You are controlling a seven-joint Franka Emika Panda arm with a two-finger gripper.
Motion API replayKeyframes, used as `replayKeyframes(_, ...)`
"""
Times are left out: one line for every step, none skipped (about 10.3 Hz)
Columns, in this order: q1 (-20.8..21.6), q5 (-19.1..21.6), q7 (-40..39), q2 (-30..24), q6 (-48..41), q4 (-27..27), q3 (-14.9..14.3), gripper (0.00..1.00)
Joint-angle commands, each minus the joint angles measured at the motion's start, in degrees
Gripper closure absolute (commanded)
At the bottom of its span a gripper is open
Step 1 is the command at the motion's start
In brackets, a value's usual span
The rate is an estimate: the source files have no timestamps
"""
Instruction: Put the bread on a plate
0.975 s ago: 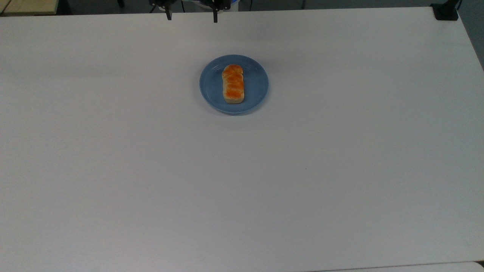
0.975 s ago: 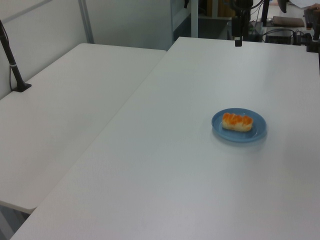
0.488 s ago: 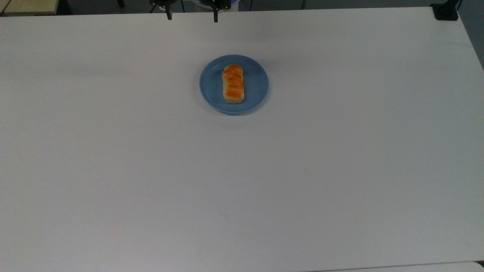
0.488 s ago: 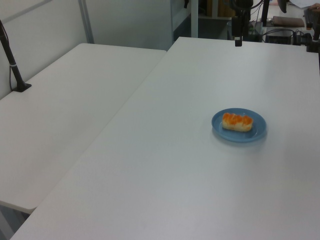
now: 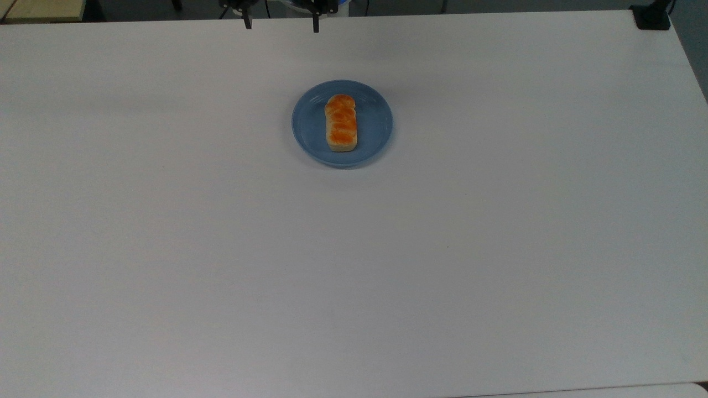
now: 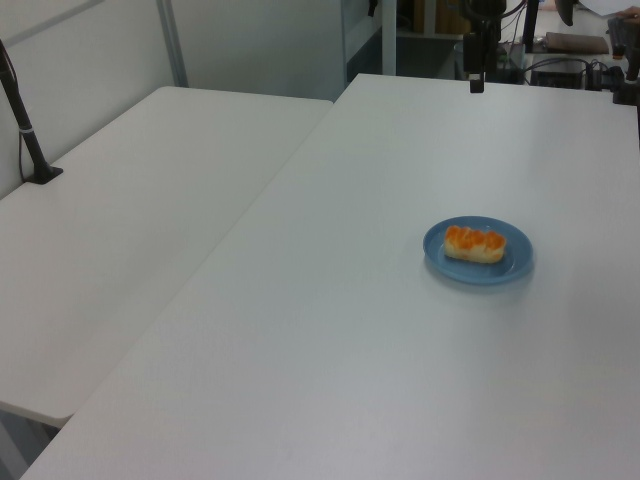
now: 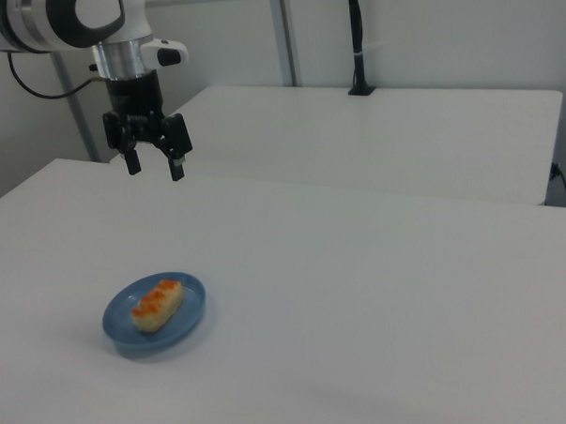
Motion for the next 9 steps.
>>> replayKeyframes(0.5, 0.0, -0.8, -0.7, -0.5, -0.1, -0.3, 0.00)
replayKeyframes(0.5, -0.2, -0.8, -0.7, -0.5, -0.1, -0.3, 0.00)
replayKeyframes(0.5, -0.1, -0.8, -0.9, -0.5, -0.1, -0.3, 0.00)
replayKeyframes(0.5, -0.1, -0.8, -0.8, -0.6, -0.1, -0.3, 0.00)
replayKeyframes(0.5, -0.1, -0.8, -0.7, -0.5, -0.1, -0.3, 0.00)
replayKeyframes(0.4, -0.2, -0.8, -0.7, -0.4, -0.1, -0.3, 0.00)
replayKeyframes(0.5, -0.2, -0.8, -0.9, -0.3, -0.1, -0.3, 0.00)
replayKeyframes(0.6, -0.5, -0.9, -0.9, -0.1, 0.0, -0.3, 0.00)
replayKeyframes(0.8, -1.2, -0.9, -0.6, 0.1, 0.0, -0.2, 0.00)
